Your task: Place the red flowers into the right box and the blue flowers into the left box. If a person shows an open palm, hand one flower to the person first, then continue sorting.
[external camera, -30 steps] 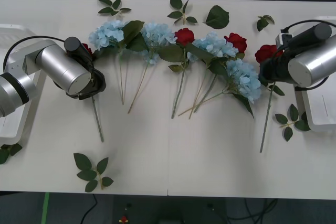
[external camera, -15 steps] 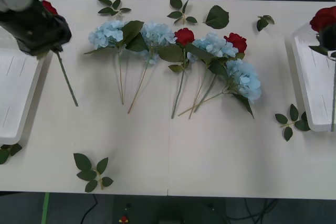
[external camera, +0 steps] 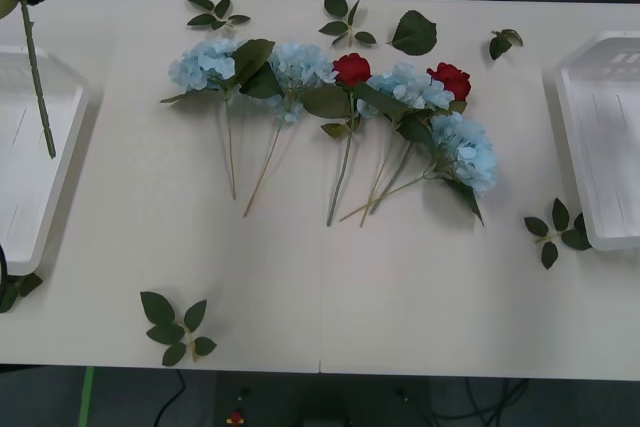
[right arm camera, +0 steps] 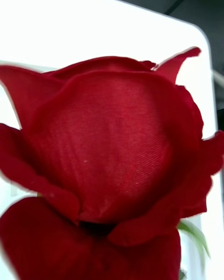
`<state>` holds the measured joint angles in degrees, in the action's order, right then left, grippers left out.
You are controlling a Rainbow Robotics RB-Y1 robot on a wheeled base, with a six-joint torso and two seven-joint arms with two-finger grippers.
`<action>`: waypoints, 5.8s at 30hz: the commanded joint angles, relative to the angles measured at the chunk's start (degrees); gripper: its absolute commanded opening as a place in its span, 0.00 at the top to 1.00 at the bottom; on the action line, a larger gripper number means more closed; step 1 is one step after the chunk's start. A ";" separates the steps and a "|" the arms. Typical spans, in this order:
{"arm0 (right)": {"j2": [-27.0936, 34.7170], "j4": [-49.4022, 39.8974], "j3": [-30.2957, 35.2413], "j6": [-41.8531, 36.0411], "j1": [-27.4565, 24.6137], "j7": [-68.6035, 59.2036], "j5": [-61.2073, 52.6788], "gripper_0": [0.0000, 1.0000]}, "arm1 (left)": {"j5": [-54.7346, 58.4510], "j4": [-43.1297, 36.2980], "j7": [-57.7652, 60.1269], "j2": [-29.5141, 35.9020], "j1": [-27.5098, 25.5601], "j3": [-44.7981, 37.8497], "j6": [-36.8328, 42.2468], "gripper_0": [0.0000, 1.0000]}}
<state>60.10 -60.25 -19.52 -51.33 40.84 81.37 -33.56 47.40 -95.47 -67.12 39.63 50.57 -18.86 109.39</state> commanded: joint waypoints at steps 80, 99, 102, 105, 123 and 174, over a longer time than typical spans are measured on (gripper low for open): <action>-2.79 -43.46 39.82 -16.17 -35.39 63.91 -89.31 0.00 | 23.70 -5.78 -41.60 -36.29 -3.46 21.32 -35.83 1.00; -11.40 -42.76 20.84 -9.93 -27.66 63.48 -97.05 0.00 | 23.70 -5.78 -41.60 -36.29 -3.46 21.32 -35.83 1.00; -12.20 -41.97 17.85 -9.84 -25.20 63.30 -97.13 0.00 | 23.70 -5.78 -41.60 -36.29 -3.46 21.32 -35.83 1.00; -13.16 -41.27 15.21 -9.75 -22.91 63.30 -97.22 0.00 | 23.70 -5.78 -41.60 -36.29 -3.46 21.32 -35.83 1.00; -16.24 -40.91 5.98 -3.95 -17.64 63.21 -97.84 1.00 | 23.70 -5.78 -41.60 -36.29 -3.46 21.32 -35.83 1.00; -6.04 -40.91 11.17 0.44 -19.57 62.68 -99.77 1.00 | 23.70 -5.78 -41.60 -36.29 -3.46 21.32 -35.83 0.00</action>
<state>49.37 -100.22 -10.92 -52.52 21.49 144.76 -132.49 70.73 -99.04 -104.18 4.45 46.97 2.17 74.28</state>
